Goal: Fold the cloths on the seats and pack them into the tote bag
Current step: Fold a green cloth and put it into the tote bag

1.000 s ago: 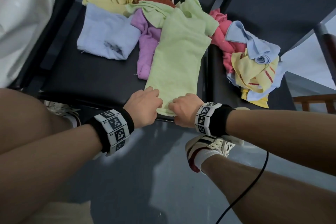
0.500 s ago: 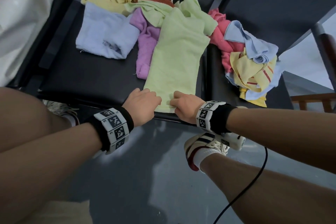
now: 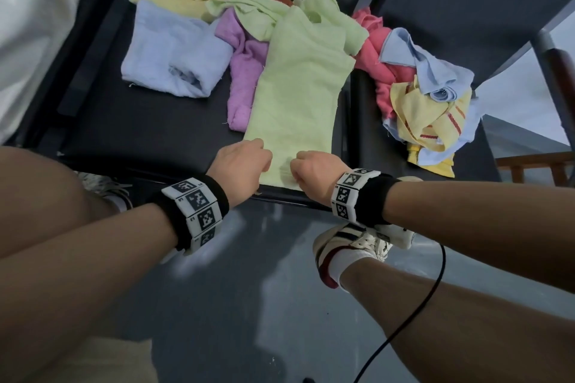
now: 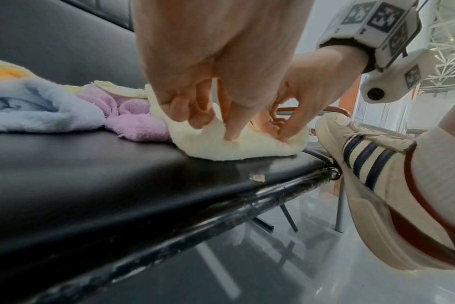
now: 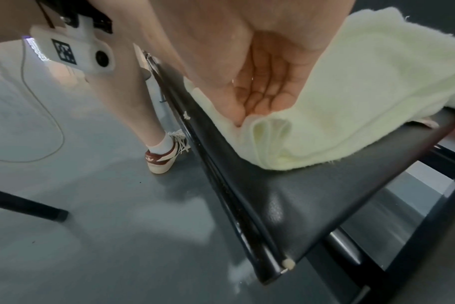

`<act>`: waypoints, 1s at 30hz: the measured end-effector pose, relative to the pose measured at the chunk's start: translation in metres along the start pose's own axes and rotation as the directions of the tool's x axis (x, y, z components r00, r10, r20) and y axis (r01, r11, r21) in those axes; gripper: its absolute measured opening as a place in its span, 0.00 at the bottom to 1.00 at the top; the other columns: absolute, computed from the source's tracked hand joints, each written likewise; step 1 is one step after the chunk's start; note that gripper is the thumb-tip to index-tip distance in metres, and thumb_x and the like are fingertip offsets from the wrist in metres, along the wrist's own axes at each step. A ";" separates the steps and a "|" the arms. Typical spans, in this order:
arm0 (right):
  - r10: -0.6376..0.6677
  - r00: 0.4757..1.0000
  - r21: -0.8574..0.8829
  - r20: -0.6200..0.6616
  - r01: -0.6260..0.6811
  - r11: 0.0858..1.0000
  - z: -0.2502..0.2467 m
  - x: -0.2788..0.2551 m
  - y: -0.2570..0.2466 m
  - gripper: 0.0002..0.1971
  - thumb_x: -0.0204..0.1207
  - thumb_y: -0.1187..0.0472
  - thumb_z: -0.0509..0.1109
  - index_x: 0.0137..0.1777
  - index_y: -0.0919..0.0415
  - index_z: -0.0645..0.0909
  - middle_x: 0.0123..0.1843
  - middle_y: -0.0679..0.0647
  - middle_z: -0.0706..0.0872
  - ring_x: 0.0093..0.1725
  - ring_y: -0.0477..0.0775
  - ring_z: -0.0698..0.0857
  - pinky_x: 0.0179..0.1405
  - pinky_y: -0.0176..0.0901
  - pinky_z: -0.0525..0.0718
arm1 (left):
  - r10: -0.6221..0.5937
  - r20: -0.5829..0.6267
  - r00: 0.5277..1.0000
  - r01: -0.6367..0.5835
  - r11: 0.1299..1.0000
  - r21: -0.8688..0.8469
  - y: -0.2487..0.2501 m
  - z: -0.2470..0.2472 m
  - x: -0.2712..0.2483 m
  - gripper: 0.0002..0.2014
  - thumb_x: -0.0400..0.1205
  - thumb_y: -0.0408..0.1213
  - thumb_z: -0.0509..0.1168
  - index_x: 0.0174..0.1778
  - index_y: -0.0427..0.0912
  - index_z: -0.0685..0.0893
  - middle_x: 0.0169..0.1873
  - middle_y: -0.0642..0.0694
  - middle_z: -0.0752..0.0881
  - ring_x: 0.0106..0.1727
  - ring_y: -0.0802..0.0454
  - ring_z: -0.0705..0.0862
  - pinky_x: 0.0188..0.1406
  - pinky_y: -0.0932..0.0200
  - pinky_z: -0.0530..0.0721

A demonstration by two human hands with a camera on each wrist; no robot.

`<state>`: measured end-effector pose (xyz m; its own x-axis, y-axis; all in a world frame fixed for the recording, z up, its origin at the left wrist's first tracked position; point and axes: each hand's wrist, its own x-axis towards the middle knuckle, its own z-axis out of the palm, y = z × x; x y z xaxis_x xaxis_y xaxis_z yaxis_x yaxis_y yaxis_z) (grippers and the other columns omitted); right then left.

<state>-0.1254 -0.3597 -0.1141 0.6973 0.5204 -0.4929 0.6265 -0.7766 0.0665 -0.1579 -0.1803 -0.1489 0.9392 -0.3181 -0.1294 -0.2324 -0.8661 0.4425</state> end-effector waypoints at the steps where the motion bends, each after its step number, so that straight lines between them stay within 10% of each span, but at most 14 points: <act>1: -0.004 1.000 -0.003 0.016 0.004 1.000 0.000 0.000 -0.001 0.08 0.80 0.69 0.60 0.54 0.64 0.79 0.51 0.58 0.80 0.50 0.62 0.81 0.38 0.46 0.73 | -0.006 -0.004 1.000 0.006 1.000 0.010 0.000 -0.001 0.001 0.12 0.81 0.28 0.62 0.54 0.47 0.85 0.52 0.49 0.81 0.55 0.46 0.81 0.44 0.54 0.72; 12: 0.059 0.996 0.022 0.062 -0.060 0.998 -0.005 0.000 -0.007 0.11 0.80 0.61 0.68 0.60 0.63 0.76 0.56 0.58 0.80 0.53 0.60 0.81 0.42 0.47 0.77 | -0.115 -0.076 0.990 0.109 0.991 -0.079 -0.010 -0.006 0.002 0.06 0.84 0.35 0.64 0.55 0.43 0.82 0.52 0.44 0.82 0.57 0.41 0.80 0.51 0.45 0.80; 16: 0.080 0.994 0.067 0.080 -0.085 0.994 -0.006 0.002 -0.005 0.11 0.78 0.67 0.62 0.60 0.64 0.78 0.55 0.59 0.81 0.52 0.61 0.81 0.46 0.50 0.82 | 0.116 -0.190 0.975 -0.144 0.979 -0.142 -0.001 -0.007 0.000 0.06 0.79 0.31 0.71 0.51 0.38 0.85 0.44 0.42 0.82 0.50 0.40 0.82 0.48 0.41 0.83; 21: 0.046 0.991 0.180 0.122 -0.067 0.981 -0.014 0.001 0.002 0.14 0.78 0.63 0.65 0.62 0.61 0.80 0.57 0.55 0.82 0.55 0.59 0.82 0.52 0.50 0.82 | 0.182 0.110 0.977 -0.179 0.983 -0.041 0.010 0.006 -0.005 0.13 0.82 0.37 0.67 0.63 0.42 0.83 0.56 0.45 0.80 0.60 0.44 0.79 0.56 0.44 0.80; 30: 0.050 0.985 0.259 0.167 -0.093 0.961 -0.020 0.004 0.004 0.12 0.76 0.61 0.67 0.58 0.59 0.85 0.53 0.53 0.86 0.50 0.57 0.84 0.50 0.49 0.85 | 0.138 -0.035 0.990 -0.136 0.990 0.046 0.006 0.012 -0.005 0.08 0.77 0.26 0.69 0.50 0.39 0.87 0.49 0.44 0.82 0.53 0.43 0.80 0.45 0.45 0.82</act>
<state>-0.1133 -0.3542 -0.0985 0.6600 0.4138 -0.6271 0.4471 -0.8871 -0.1149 -0.1675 -0.1883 -0.1563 0.9063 -0.4211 -0.0363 -0.3697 -0.8316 0.4145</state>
